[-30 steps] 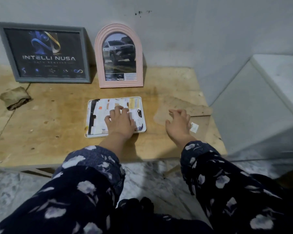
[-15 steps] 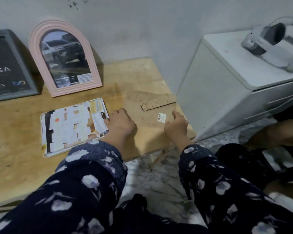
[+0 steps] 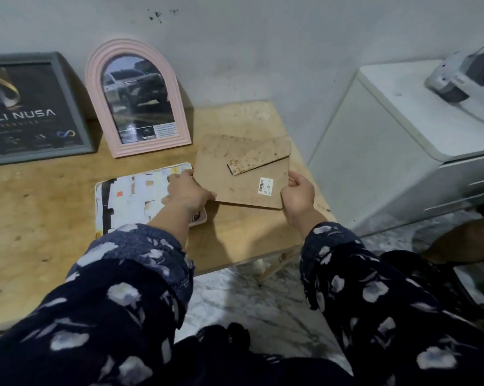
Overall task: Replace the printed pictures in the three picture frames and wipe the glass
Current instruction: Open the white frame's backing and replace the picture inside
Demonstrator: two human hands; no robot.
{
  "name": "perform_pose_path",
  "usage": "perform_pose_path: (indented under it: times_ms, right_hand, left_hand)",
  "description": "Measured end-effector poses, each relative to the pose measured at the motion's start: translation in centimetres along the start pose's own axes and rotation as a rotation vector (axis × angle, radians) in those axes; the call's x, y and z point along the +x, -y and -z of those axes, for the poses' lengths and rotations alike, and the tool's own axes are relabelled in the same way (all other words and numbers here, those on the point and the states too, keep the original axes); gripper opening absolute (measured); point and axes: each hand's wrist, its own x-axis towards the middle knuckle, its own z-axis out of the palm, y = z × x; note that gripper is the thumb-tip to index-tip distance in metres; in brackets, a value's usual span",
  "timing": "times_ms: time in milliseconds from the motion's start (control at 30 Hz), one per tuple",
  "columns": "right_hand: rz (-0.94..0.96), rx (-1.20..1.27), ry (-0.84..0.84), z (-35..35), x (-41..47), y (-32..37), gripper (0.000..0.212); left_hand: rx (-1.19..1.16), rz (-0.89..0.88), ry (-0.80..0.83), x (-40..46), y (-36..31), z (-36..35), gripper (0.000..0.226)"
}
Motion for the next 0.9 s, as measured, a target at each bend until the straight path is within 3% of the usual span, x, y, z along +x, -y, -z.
perform_pose_path:
  times_ms: [167, 400, 633, 900]
  right_hand:
    - [0.085, -0.094, 0.165, -4.7, -1.4, 1.4, 0.058]
    - [0.29, -0.333, 0.334, -11.4, -4.6, 1.9, 0.06]
    - [0.384, -0.43, 0.383, -14.3, -6.5, 2.1, 0.052]
    - [0.349, -0.445, 0.378, -14.1, -6.2, 1.5, 0.052]
  left_hand:
    - [0.034, 0.059, -0.149, -1.0, 3.7, 4.2, 0.073]
    - [-0.003, 0.15, -0.27, -2.7, 10.6, 9.0, 0.079]
    - [-0.013, 0.216, -0.294, -3.9, 14.2, 10.5, 0.08]
    - [0.061, 0.211, -0.259, -4.3, 14.5, 9.8, 0.075]
